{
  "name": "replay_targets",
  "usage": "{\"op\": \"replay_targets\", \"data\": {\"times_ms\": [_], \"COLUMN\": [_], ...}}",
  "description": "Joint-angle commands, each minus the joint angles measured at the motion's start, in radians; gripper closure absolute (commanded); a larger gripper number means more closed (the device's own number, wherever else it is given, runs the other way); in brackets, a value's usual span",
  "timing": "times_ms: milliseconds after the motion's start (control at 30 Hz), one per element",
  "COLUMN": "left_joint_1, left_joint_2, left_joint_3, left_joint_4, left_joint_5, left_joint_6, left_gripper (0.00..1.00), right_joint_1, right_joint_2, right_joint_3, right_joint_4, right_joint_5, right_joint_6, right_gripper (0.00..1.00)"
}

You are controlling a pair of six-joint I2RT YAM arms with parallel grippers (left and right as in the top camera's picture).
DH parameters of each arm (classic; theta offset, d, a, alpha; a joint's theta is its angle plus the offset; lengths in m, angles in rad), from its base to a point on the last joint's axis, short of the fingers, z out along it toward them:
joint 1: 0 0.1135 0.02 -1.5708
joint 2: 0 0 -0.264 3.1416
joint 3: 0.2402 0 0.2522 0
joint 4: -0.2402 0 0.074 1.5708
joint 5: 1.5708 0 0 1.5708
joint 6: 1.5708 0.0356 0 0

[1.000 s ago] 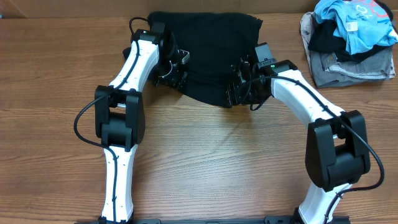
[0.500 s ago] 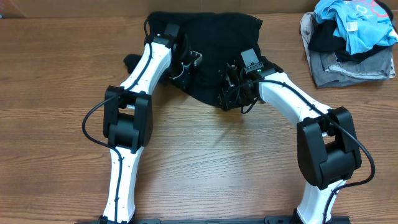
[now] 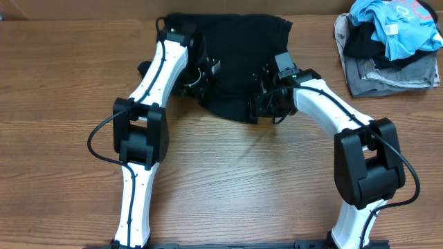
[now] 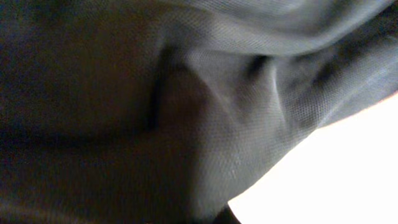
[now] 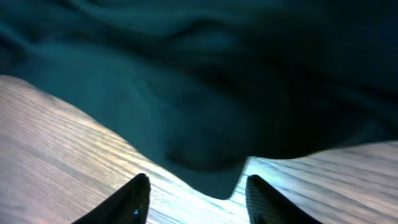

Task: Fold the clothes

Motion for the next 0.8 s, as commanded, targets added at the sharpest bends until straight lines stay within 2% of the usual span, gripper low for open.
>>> {"op": "replay_targets", "data": {"times_ms": [0, 367, 400, 467, 567, 600, 767], "left_joint_1": [0.003, 0.003, 0.004, 0.004, 0.005, 0.006, 0.017], "left_joint_2": [0.010, 0.010, 0.010, 0.010, 0.010, 0.010, 0.010], "left_joint_3": [0.085, 0.135, 0.135, 0.135, 0.137, 0.140, 0.172], "left_joint_4": [-0.053, -0.137, -0.141, -0.149, -0.161, -0.168, -0.221], "left_joint_5": [0.042, 0.140, 0.141, 0.146, 0.167, 0.168, 0.132], "left_joint_6": [-0.022, -0.022, -0.022, -0.022, -0.022, -0.021, -0.021], "left_gripper": [0.96, 0.96, 0.96, 0.96, 0.96, 0.96, 0.96], "right_joint_1": [-0.003, -0.002, -0.002, -0.002, -0.002, -0.002, -0.002], "right_joint_2": [0.008, 0.051, 0.051, 0.051, 0.051, 0.051, 0.021], "right_joint_3": [-0.002, -0.002, -0.002, -0.002, -0.002, -0.002, 0.008], "right_joint_4": [0.006, 0.029, 0.028, 0.028, 0.022, 0.016, -0.064], "right_joint_5": [0.026, -0.006, -0.006, -0.006, -0.011, -0.023, -0.074], "right_joint_6": [0.019, 0.017, 0.015, 0.014, 0.015, 0.015, 0.015], "right_gripper": [0.40, 0.42, 0.45, 0.58, 0.91, 0.96, 0.96]}}
